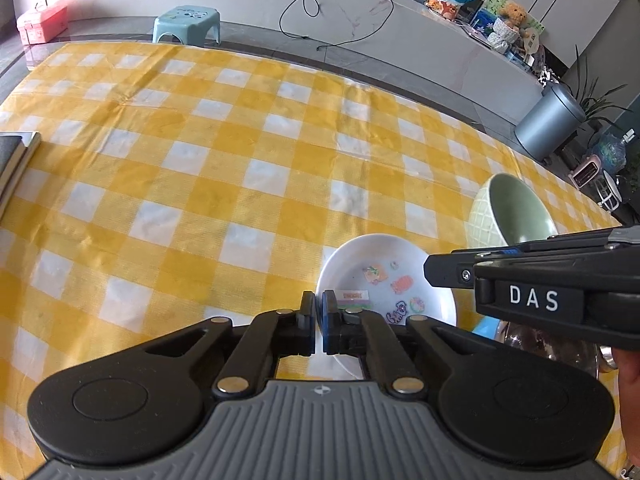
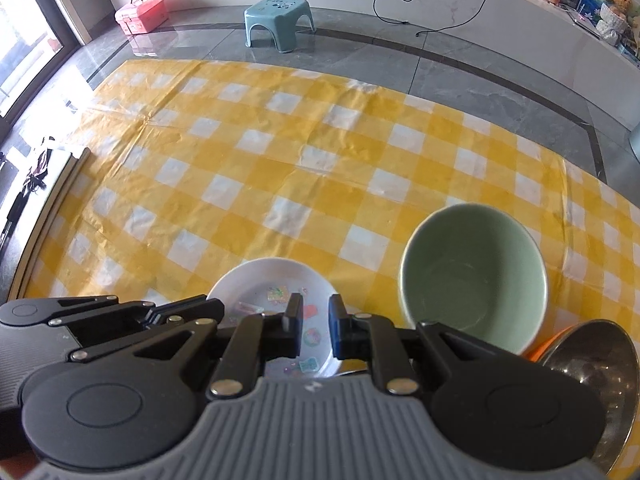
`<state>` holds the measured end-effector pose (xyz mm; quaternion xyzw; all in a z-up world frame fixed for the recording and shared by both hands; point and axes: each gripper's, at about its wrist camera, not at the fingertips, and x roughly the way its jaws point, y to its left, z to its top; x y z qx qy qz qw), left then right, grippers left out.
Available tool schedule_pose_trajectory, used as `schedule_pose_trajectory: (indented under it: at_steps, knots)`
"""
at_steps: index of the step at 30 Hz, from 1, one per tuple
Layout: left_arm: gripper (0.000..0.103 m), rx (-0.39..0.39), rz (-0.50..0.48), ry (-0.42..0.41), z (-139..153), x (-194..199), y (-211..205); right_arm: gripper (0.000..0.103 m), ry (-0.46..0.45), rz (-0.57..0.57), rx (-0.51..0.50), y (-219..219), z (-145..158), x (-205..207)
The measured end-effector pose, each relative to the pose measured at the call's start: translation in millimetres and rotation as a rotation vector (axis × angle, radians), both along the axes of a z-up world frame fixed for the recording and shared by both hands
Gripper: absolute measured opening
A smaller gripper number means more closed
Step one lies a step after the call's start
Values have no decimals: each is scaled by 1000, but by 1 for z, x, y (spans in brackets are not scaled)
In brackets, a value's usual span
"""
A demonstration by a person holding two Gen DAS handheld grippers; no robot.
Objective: Organize plates and bowls
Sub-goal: 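Lift the sticker dish with both grippers and carry it toward the plate stack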
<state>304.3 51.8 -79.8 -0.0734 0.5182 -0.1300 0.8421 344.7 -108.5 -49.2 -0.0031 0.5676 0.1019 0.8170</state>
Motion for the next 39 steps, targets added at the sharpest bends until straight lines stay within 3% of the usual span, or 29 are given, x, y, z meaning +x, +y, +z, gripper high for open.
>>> schedule_pose_trajectory:
  at_steps: [2,5,14,21,22,27,33,39]
  knots:
    - [2,10,8,-1,2,-2,8,13,0,9,5,5,-1,0]
    - [2,21,28,-3,4,-5,24,24,10,29,21,14,-4,0]
    - [2,31,101,5,3,-18,70,24,71,70,77,50,-17,-2]
    - [3,28,120,9,2,-23,83,21,100,53,89,61,-26,-9]
    - [3,27,121,10,1,-24,83,16,102,50,87,60,-27,-10]
    - [3,25,127,9,1,-25,84,5,112,20,137,57,-30,-13]
    - [3,28,130,-4,9,-37,86,1,77,-23,170,54,-23,-23]
    - [2,9,150,-53,30,-71,92,0,27,-70,243,47,-7,-63]
